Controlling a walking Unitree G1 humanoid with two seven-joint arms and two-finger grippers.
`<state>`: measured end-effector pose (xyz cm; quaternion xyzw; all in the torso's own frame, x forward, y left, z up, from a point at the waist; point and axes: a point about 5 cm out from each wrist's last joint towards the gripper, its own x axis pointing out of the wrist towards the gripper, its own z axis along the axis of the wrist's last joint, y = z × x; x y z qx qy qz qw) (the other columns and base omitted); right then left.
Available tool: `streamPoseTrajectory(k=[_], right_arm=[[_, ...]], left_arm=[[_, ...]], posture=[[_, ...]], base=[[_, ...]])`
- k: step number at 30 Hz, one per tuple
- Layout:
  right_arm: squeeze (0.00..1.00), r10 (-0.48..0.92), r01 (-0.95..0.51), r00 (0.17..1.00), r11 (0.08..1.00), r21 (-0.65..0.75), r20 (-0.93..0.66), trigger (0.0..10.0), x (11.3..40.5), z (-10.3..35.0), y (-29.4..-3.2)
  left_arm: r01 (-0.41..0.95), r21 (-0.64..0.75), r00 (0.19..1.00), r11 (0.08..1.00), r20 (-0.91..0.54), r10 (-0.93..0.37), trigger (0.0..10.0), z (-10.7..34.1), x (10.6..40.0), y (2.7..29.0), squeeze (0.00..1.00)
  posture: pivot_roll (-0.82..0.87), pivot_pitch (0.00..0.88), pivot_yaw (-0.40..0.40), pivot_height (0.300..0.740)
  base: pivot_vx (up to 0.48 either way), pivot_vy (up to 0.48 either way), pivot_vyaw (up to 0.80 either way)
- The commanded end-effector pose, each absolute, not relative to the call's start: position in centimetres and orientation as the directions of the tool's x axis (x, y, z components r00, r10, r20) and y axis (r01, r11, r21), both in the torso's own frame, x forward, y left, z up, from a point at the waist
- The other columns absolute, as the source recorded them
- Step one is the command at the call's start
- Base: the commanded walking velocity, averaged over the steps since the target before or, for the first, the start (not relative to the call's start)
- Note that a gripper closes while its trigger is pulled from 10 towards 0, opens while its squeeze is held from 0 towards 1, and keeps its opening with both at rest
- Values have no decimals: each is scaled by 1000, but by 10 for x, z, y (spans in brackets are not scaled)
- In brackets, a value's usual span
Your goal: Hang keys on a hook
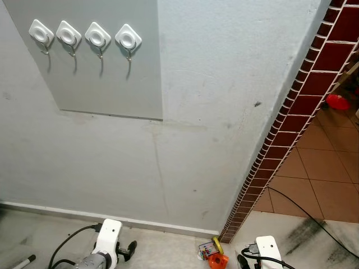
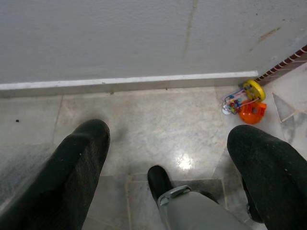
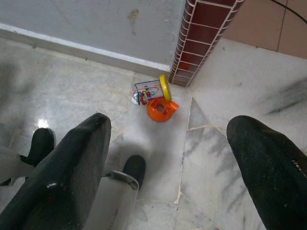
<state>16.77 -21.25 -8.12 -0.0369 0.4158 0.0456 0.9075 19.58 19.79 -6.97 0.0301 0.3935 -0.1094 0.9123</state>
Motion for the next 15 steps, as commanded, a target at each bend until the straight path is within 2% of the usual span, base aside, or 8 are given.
streamPoseTrajectory(k=[1, 11, 15], right_arm=[[0, 57, -123, 644, 992, -29, -763, 10000, 167, -82, -213], [0, 56, -122, 636, 992, -29, -770, 10000, 165, -82, -215], [0, 67, -142, 640, 989, -32, -765, 10000, 168, -81, -214]], left_arm=[[227, -26, 672, 974, -720, -176, 10000, -68, 197, 201, 0], [217, -42, 685, 975, -706, -182, 10000, -66, 204, 193, 0], [213, -45, 683, 976, -708, -181, 10000, -66, 205, 189, 0]], posture=[[69, 0, 23, 740], [96, 0, -44, 740], [87, 0, -42, 740]], base=[[0, 0, 0], [0, 0, 0], [0, 0, 0]])
